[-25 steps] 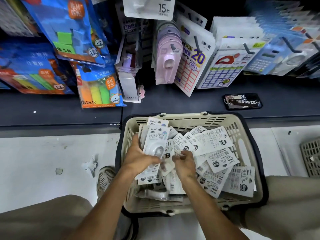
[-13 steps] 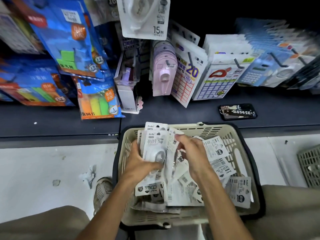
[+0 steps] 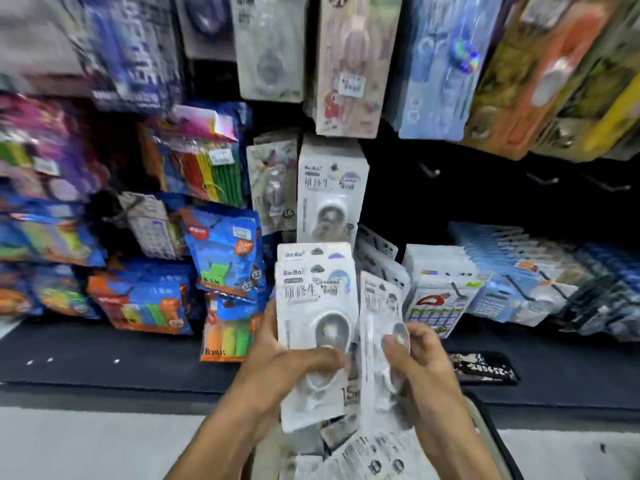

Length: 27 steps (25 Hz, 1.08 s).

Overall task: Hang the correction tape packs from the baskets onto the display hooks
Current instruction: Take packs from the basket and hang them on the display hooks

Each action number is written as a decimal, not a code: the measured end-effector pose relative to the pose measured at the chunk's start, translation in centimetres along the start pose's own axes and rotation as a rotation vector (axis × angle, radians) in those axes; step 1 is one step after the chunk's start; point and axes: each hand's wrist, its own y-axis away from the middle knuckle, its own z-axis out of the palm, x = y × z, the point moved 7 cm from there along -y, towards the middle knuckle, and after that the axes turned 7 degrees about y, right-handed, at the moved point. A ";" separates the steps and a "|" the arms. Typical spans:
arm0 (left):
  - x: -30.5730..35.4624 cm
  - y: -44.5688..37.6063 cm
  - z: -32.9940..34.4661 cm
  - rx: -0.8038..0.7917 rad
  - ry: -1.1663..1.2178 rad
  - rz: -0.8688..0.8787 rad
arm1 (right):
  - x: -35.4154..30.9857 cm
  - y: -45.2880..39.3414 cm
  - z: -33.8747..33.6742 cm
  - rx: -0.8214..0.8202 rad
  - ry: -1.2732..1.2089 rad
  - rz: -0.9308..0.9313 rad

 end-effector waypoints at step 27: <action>12.2 -0.1 -2.1 -0.093 0.109 0.169 | -10.7 -0.7 13.2 -0.317 0.437 -0.470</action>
